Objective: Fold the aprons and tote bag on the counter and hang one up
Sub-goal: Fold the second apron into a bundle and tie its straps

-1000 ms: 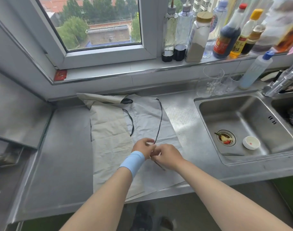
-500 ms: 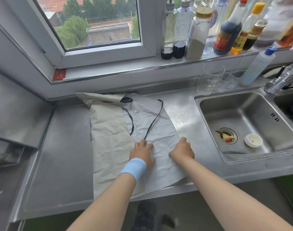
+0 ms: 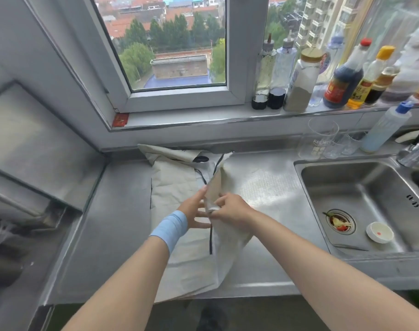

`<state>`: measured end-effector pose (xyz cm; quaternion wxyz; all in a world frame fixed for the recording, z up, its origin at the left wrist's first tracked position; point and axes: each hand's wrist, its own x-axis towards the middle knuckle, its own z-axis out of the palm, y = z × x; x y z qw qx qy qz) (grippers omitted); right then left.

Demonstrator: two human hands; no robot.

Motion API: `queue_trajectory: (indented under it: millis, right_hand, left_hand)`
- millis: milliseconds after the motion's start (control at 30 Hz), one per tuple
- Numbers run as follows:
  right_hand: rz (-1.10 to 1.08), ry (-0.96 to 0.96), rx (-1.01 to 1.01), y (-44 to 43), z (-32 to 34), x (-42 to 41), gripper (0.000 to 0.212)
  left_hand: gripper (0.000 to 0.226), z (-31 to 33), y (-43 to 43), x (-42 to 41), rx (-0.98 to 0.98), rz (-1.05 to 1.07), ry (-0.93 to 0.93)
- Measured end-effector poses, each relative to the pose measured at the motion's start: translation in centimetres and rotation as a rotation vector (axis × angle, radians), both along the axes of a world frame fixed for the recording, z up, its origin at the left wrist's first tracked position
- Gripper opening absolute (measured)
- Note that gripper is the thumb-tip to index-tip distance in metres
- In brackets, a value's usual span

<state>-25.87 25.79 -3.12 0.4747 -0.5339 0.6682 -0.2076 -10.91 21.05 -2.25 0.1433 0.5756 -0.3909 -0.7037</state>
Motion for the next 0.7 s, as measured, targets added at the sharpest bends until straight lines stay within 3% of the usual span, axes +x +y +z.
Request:
queue_trajectory:
  millis: [100,233,333,433,567,700]
  right_hand:
    - [0.153,-0.091,-0.003,-1.2,0.5,3.9,0.035]
    - [0.195,-0.272,0.114,-2.1,-0.7,6.9,0.028]
    - [0.198,-0.003,0.028,-2.8,-2.5,7.7,0.022]
    - [0.359,0.388,0.022,-2.5,-4.6,8.6,0.045]
    - [0.581,0.587,0.016,-2.7,-7.4,9.4,0.037]
    - [0.501,0.621,-0.048,-5.2,-7.2,9.1,0.033]
  left_hand:
    - [0.056,0.7,-0.9,3.6,0.083,-0.020,-0.074]
    - [0.047,0.0,-1.2,8.1,-0.025,-0.065,-0.338]
    - [0.026,-2.4,-1.1,11.5,-0.133,-0.135,-0.649]
    - [0.003,-3.6,-0.3,13.2,-0.143,-0.324,-0.843]
    - [0.029,-5.7,-1.2,14.2,-0.182,-0.594,-1.093]
    - [0.031,-5.3,-4.6,13.2,-0.395,-0.420,-1.074]
